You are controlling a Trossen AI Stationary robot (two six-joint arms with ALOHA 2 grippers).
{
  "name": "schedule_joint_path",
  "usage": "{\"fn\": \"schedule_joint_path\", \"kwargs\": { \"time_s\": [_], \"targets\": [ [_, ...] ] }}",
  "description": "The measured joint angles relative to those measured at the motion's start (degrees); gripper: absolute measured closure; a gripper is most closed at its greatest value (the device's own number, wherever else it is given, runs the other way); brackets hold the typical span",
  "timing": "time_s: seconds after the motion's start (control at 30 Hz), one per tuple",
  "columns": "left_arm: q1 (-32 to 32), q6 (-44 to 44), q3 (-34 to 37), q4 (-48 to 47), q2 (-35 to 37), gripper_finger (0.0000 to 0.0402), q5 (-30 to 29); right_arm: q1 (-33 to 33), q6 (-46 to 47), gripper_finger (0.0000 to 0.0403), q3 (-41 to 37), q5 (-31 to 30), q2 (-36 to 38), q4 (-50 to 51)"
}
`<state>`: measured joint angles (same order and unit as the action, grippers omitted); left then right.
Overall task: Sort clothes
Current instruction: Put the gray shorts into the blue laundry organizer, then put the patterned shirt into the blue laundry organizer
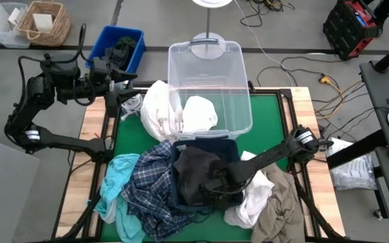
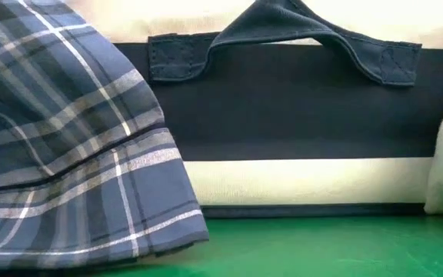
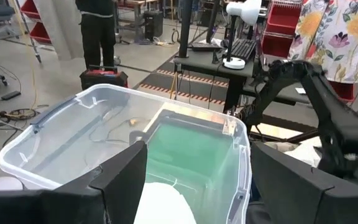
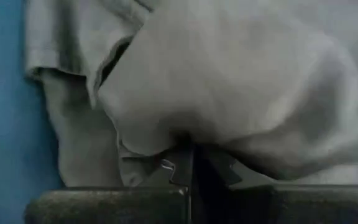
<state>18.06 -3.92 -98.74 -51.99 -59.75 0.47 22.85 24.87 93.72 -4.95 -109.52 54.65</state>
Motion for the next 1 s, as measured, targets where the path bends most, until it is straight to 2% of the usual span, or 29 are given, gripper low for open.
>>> {"fn": "schedule_joint_path", "kwargs": {
  "time_s": [0.53, 0.77, 1.0],
  "targets": [
    [0.0, -3.3, 0.2, -3.5, 1.1, 0.0139, 0.3, 0.0, 0.0, 0.039, 7.7, -4.6, 9.1, 8.5],
    [-0.7, -5.7, 4.9, -3.5, 1.8, 0.0139, 2.1, 0.0, -0.4, 0.039, 10.7, -9.9, 13.6, 10.3],
    [-1.6, -6.5, 8.8, -3.5, 3.9, 0.0139, 2.1, 0.0, 1.4, 0.039, 12.8, -11.2, 17.5, 18.0]
  ]
}}
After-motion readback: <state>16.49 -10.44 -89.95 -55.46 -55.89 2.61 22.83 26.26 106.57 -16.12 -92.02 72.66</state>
